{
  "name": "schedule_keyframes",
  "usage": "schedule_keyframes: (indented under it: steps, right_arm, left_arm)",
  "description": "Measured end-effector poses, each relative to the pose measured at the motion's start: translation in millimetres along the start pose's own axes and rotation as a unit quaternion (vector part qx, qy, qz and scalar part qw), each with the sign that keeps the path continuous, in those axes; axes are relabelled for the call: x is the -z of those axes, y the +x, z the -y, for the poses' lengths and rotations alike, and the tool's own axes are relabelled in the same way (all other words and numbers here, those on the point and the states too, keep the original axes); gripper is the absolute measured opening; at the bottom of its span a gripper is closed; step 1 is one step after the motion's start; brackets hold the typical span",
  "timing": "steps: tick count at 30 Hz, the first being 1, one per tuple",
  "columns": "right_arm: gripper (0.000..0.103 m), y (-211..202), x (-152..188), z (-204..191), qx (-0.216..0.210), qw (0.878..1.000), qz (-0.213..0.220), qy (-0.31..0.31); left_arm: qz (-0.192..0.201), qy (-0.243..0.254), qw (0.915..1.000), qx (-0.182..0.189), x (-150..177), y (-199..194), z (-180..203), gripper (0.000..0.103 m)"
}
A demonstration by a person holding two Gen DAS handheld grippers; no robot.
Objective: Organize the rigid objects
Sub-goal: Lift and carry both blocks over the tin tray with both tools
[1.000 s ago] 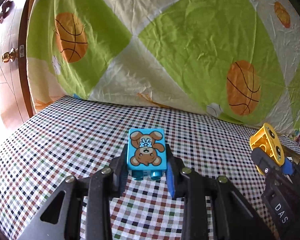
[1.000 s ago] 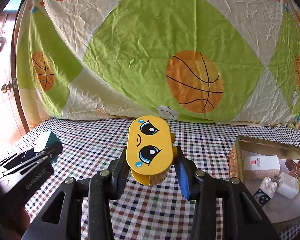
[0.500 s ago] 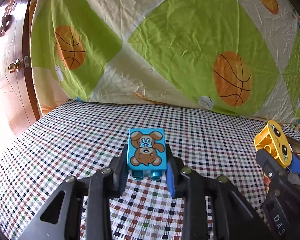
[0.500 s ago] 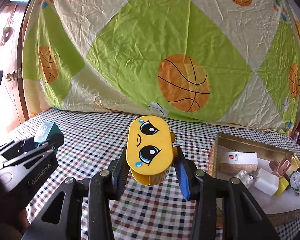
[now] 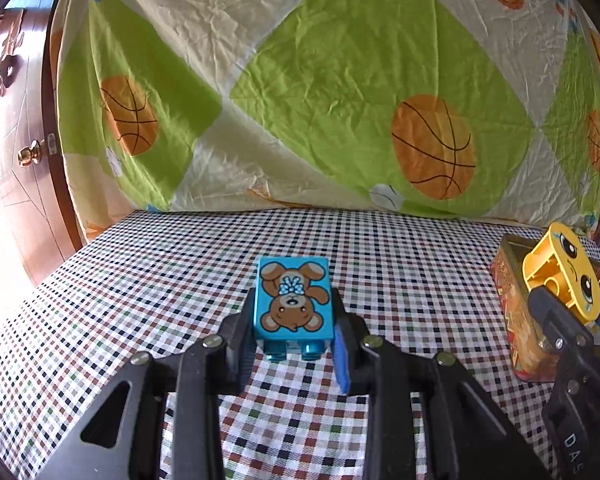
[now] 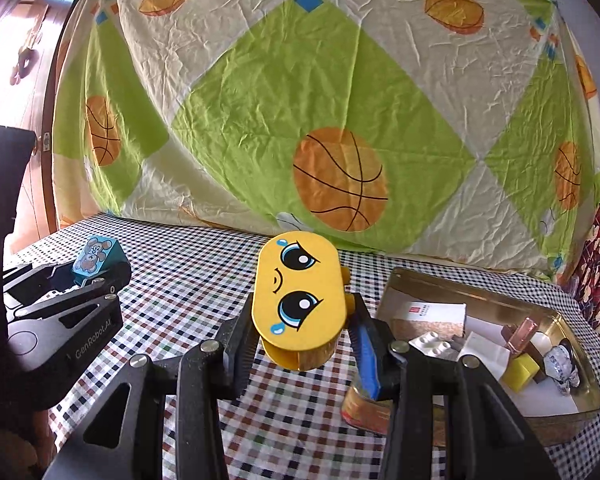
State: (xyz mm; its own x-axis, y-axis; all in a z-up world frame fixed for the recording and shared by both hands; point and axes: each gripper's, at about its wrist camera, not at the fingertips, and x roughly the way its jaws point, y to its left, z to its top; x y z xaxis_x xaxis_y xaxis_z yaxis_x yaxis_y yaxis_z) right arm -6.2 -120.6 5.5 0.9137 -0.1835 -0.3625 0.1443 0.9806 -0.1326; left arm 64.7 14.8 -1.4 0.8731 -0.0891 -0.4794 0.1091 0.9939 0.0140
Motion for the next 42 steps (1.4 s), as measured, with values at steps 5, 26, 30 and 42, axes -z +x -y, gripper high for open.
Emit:
schedule_keyframes:
  steps: [5,26,30,42]
  right_arm:
    - [0.045,-10,4,17,0.004,1.0,0.005,0.009]
    - [0.045,-41,22,100,0.074,0.997,0.022,0.023]
    - [0.045,-46,25,122,0.092,0.995,0.023,0.03]
    - [0.045,-52,35,211,0.18,0.982,0.018,0.045]
  left_arm:
    - [0.001,0.011,0.9999,0.002,1,-7,14,0.03]
    - [-0.01,0.036,0.9955,0.087,5,-31,96,0.03]
    - [-0.007,0.044,0.9936,0.104,4,-35,116,0.03]
    - [-0.004,0.083,0.9836,0.16,1,-40,184,0.03]
